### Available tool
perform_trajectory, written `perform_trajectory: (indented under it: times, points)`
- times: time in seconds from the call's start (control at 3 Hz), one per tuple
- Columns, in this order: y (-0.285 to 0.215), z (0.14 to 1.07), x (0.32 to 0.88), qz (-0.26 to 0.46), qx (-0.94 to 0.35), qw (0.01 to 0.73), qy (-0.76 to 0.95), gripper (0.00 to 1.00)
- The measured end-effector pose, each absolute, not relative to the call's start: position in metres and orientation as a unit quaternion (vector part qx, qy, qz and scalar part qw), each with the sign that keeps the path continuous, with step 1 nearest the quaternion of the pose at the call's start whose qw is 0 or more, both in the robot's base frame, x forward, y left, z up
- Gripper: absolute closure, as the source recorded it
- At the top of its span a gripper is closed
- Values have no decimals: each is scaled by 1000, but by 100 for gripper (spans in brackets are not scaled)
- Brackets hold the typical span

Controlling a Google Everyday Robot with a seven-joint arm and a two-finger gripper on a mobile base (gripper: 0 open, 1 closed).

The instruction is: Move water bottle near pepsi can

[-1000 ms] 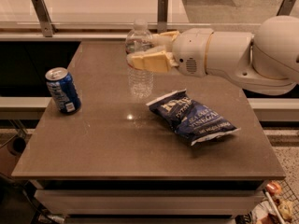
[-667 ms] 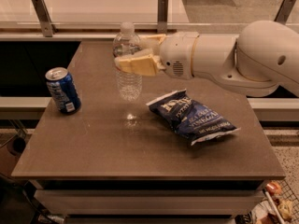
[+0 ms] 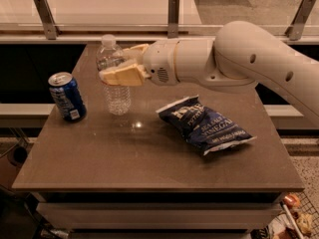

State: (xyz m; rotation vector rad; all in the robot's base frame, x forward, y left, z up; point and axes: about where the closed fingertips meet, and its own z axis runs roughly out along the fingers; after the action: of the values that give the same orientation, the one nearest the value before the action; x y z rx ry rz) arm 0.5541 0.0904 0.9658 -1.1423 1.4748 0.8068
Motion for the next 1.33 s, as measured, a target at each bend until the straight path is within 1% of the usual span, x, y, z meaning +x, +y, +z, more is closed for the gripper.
perform_trajectory:
  times: [1.33]
  points:
    - [128, 941, 556, 357, -495, 507, 608, 100]
